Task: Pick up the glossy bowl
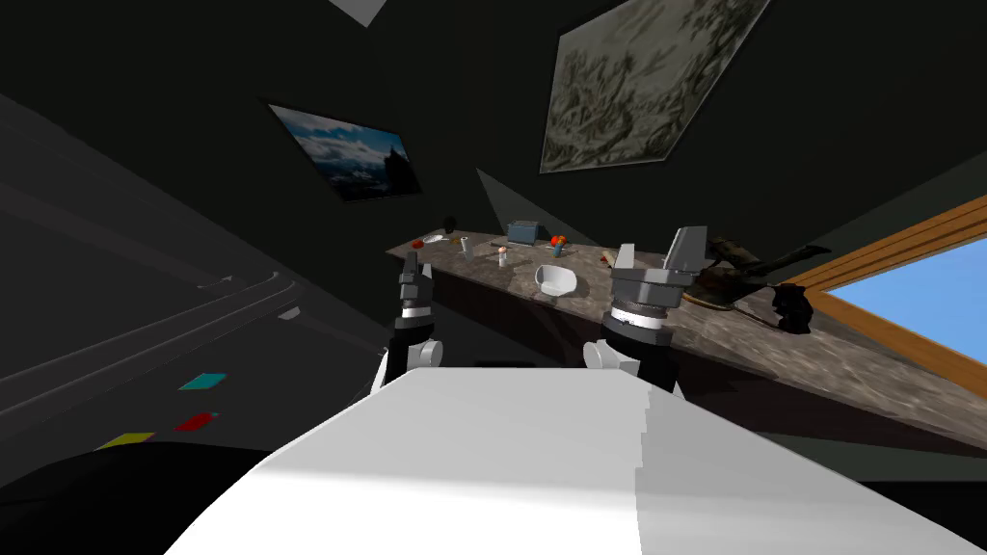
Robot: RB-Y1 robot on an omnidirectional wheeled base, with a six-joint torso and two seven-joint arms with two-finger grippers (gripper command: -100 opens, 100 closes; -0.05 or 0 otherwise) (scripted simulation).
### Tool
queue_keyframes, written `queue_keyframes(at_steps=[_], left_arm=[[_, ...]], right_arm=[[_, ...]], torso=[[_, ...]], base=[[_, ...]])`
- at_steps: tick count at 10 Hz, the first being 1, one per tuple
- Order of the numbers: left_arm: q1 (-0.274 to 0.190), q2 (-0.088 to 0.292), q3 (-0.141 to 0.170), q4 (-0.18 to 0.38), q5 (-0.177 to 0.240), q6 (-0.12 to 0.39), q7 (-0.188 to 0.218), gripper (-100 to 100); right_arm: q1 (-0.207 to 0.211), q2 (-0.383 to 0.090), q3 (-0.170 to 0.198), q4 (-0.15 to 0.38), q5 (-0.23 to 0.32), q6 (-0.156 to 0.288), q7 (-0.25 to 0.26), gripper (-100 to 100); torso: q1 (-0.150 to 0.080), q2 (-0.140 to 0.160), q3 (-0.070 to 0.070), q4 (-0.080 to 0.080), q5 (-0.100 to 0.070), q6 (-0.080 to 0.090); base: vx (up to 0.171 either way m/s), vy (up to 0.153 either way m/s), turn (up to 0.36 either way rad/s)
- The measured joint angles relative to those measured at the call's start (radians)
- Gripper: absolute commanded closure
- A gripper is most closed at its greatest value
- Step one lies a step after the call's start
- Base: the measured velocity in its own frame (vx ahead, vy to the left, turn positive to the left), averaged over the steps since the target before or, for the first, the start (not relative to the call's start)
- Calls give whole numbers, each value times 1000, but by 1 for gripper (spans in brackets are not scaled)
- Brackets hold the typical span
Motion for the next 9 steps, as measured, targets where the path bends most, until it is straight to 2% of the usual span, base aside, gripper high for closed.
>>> queue_keyframes(at_steps=[3,5,9], left_arm=[[0,0,0,0,0,0,0,0],[0,0,0,0,0,0,0,0],[0,0,0,0,0,0,0,0]], right_arm=[[5,-85,-12,28,-8,-3,6,-100],[15,-144,-10,63,-7,-6,22,-100],[38,-253,-25,136,-9,-13,47,-100]], torso=[[9,-3,-2,-1,2,0],[13,-4,-2,-1,3,0],[12,-5,-3,-1,3,-1]], base=[[49,152,132],[66,209,200],[65,160,138]])
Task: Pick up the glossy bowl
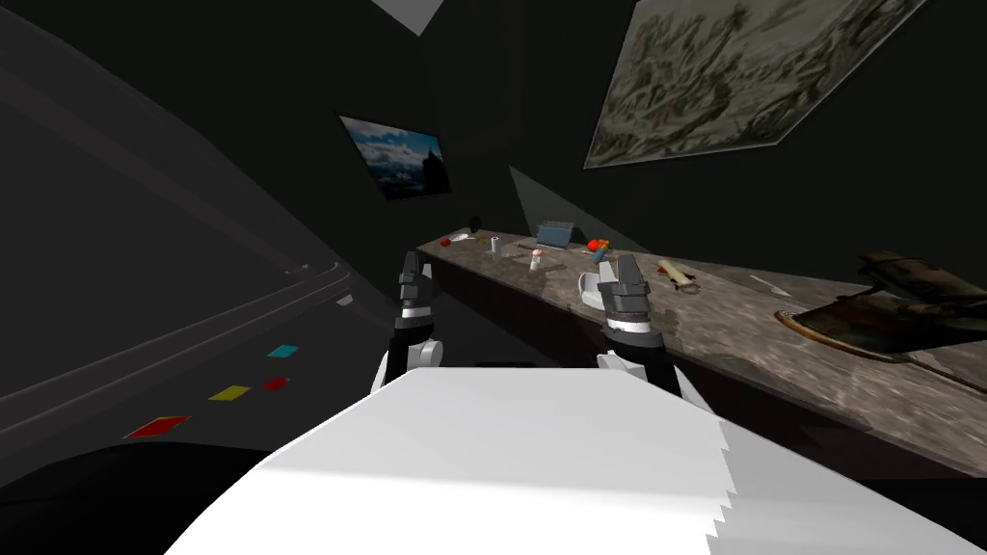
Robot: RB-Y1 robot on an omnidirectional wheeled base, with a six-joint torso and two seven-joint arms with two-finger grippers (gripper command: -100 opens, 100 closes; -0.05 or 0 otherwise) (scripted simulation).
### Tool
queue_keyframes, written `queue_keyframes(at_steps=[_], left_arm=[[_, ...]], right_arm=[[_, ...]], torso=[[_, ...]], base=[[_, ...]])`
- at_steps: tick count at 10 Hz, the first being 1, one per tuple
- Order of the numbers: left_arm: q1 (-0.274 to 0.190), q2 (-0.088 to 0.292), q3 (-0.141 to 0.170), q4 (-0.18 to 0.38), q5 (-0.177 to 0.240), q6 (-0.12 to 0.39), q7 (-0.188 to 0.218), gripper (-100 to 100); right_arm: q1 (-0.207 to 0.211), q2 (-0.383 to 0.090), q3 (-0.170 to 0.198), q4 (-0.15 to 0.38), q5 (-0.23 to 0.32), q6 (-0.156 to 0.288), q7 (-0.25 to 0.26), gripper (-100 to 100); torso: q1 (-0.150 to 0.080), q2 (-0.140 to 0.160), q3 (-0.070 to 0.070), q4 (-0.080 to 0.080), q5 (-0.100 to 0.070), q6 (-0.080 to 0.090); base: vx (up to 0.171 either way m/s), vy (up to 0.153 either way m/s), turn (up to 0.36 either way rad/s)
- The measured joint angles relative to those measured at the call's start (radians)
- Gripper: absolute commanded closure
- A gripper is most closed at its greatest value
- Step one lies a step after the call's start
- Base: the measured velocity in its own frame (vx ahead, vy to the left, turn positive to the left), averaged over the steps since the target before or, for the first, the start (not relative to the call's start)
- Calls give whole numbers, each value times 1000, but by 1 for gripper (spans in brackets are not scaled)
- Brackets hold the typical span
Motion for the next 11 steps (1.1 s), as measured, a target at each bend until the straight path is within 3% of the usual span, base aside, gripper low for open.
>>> queue_keyframes(at_steps=[5,8,11], left_arm=[[0,0,0,0,0,0,0,0],[0,0,0,0,0,0,0,0],[0,0,0,0,0,0,0,0]], right_arm=[[27,-133,-28,82,3,4,25,-100],[43,-221,-36,166,19,-9,50,-100],[53,-306,-46,244,33,-20,68,-100]], torso=[[0,0,0,0,0,0],[4,0,0,0,1,0],[-5,0,0,0,0,1]], base=[[83,155,155],[92,212,164],[116,120,117]])
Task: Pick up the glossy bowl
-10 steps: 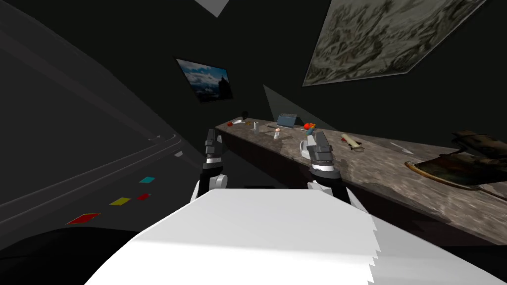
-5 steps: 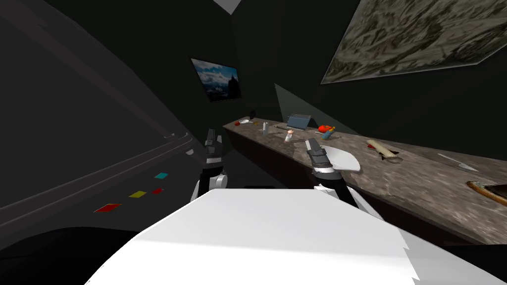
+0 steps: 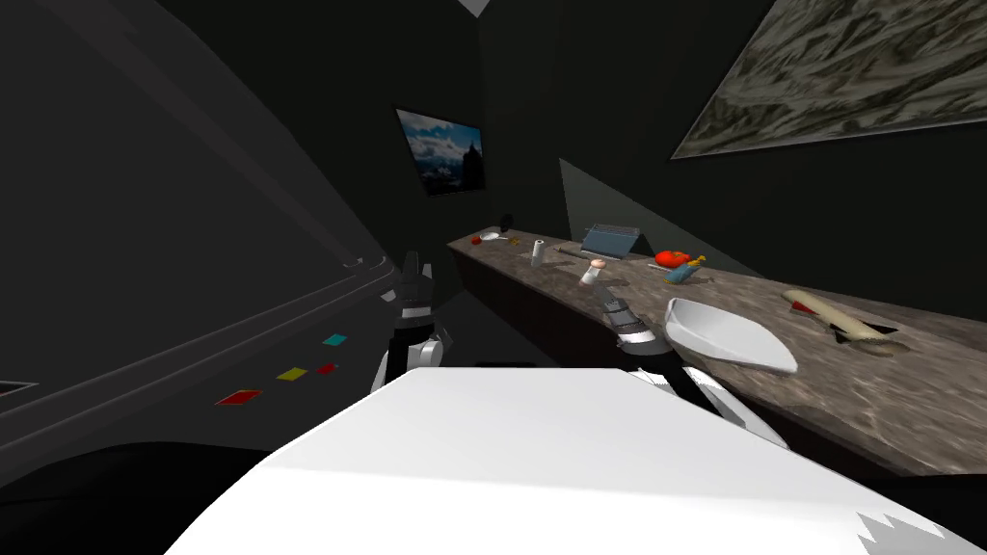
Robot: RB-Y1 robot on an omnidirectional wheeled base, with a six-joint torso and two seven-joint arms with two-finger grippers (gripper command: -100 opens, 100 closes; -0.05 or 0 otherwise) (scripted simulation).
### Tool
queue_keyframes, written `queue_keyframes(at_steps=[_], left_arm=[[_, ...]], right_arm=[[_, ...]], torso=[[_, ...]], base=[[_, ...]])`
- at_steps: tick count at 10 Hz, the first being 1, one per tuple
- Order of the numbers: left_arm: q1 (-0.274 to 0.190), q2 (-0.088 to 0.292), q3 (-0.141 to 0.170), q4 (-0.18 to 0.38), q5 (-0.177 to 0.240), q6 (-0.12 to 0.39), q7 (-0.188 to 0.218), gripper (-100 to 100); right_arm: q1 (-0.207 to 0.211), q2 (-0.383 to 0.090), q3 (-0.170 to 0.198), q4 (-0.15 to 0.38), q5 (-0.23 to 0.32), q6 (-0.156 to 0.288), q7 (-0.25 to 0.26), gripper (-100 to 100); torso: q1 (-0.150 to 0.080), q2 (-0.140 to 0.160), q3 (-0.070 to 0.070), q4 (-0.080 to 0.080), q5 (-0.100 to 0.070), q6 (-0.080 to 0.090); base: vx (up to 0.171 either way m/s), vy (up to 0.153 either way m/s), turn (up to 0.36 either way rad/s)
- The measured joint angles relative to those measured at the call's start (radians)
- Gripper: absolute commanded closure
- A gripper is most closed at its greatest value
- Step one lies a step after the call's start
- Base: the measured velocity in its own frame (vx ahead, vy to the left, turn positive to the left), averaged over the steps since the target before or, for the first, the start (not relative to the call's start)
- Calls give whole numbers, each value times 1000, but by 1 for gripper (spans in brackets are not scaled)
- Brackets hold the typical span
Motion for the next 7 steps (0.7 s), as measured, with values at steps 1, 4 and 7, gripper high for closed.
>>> queue_keyframes(at_steps=[1,4,7], left_arm=[[0,0,0,0,0,0,0,0],[0,0,0,0,0,0,0,0],[0,0,0,0,0,0,0,0]], right_arm=[[15,-32,-7,31,7,-10,6,-100],[15,-109,-10,99,30,-9,24,-100],[29,-195,-19,160,60,-5,42,-100]], torso=[[1,0,0,0,0,0],[0,4,2,1,0,0],[1,2,1,1,0,0]], base=[[72,99,69],[71,117,110],[78,100,68]])
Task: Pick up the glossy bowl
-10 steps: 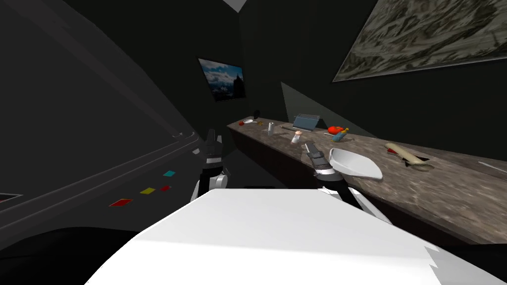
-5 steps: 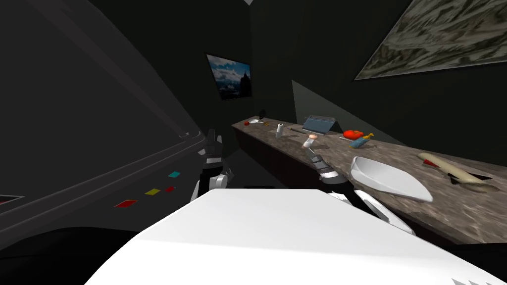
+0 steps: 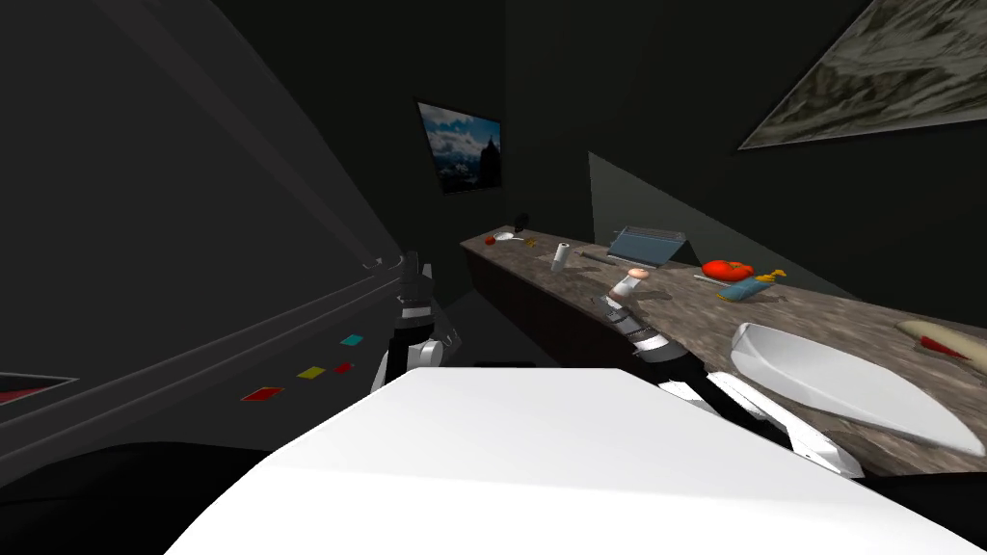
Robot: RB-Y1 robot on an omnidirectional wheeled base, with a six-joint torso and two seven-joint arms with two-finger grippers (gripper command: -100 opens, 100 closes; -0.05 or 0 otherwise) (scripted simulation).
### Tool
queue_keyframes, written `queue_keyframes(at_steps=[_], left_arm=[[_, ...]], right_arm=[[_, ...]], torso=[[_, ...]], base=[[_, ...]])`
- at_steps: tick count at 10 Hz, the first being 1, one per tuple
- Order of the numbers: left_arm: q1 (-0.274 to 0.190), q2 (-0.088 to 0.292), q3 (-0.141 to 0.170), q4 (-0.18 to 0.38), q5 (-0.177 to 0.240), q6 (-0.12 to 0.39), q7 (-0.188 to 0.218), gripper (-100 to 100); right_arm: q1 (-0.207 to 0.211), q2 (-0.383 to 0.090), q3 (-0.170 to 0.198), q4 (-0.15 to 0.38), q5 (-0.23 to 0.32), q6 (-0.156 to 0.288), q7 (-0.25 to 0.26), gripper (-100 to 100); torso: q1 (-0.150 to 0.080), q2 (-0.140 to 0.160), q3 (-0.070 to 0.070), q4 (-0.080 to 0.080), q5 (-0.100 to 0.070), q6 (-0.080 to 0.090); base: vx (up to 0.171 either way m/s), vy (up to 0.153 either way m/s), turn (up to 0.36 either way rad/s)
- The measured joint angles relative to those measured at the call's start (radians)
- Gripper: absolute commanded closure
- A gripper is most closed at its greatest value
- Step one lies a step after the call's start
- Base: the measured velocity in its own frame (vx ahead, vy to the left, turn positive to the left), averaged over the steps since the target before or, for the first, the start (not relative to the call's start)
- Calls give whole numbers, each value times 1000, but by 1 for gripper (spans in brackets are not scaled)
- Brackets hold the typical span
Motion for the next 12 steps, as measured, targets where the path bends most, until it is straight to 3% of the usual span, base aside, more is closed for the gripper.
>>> queue_keyframes(at_steps=[12], left_arm=[[0,0,0,0,0,0,0,0]], right_arm=[[15,-335,-3,310,173,-19,65,-100]], torso=[[-4,3,2,1,-1,1]], base=[[63,66,33]])
